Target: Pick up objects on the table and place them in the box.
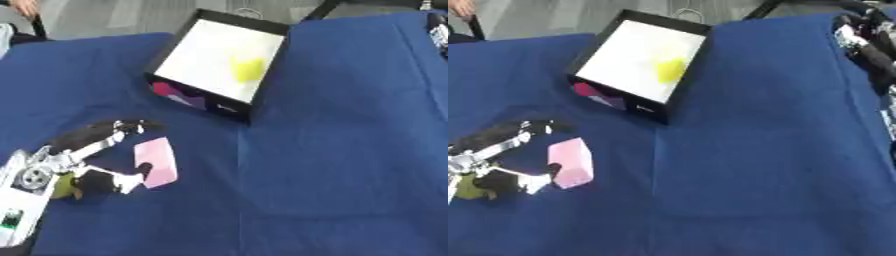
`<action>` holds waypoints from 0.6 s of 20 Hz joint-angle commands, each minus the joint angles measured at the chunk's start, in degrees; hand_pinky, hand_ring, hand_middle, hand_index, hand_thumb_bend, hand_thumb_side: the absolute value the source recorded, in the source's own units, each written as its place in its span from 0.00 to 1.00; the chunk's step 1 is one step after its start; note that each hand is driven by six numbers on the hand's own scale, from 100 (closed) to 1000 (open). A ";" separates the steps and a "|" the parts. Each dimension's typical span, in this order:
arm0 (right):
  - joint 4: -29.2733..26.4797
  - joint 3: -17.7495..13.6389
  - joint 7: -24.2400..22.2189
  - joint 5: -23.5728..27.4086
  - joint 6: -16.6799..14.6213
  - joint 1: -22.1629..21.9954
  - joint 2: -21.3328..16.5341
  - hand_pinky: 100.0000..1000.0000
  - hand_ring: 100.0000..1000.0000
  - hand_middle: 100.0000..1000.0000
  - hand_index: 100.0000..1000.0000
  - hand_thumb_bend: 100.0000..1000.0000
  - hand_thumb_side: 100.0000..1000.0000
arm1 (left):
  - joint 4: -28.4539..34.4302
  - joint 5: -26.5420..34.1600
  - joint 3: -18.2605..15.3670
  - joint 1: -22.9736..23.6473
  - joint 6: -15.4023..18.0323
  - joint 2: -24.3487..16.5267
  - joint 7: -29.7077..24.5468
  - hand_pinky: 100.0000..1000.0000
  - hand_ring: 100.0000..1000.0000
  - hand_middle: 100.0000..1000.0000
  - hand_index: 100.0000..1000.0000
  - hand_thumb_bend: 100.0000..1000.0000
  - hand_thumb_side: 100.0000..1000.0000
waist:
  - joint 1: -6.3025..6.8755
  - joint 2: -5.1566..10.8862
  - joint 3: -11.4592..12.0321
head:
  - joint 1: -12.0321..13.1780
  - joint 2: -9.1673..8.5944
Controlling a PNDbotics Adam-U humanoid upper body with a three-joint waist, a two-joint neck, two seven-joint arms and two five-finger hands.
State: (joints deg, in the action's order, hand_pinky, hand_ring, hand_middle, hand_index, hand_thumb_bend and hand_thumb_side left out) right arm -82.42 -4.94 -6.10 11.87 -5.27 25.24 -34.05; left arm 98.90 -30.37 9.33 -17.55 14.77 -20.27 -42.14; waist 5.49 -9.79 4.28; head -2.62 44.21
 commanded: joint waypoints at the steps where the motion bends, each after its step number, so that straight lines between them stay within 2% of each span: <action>1: -0.36 -0.73 -0.08 -0.29 -0.31 1.09 -1.86 1.00 1.00 1.00 0.88 0.00 0.41 | 0.20 -0.09 -0.74 -0.18 -0.11 -0.54 -0.23 1.00 0.92 0.86 0.98 0.00 0.27 | -1.13 -0.20 0.04 | 0.19 -0.09; 5: -0.33 -0.77 -0.08 -0.36 -0.38 1.15 -1.89 1.00 1.00 1.00 0.88 0.00 0.41 | -0.34 -0.55 -0.84 -0.13 -0.19 -0.32 -0.35 1.00 0.92 0.87 0.98 0.00 0.32 | -1.18 -0.48 -0.07 | 0.26 -0.09; 8: -0.30 -0.80 -0.09 -0.48 -0.47 1.17 -1.92 1.00 1.00 1.00 0.88 0.00 0.41 | -0.93 -1.09 -0.94 -0.04 -0.32 -0.10 -0.13 1.00 0.92 0.86 0.98 0.00 0.41 | -1.20 -0.70 -0.14 | 0.29 -0.09; 12: -0.29 -0.81 -0.12 -0.58 -0.62 1.28 -1.99 1.00 1.00 1.00 0.88 0.00 0.41 | -1.79 -1.77 -1.18 0.18 -0.56 0.07 0.36 1.00 0.92 0.86 0.98 0.00 0.47 | -1.26 -0.98 -0.22 | 0.28 -0.09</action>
State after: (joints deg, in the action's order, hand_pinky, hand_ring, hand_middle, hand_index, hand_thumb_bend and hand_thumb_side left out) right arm -82.25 -5.13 -6.11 11.58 -5.57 25.66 -34.06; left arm 96.80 -31.72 8.91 -17.11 14.37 -19.58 -42.04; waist 5.33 -10.75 4.04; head -2.58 44.21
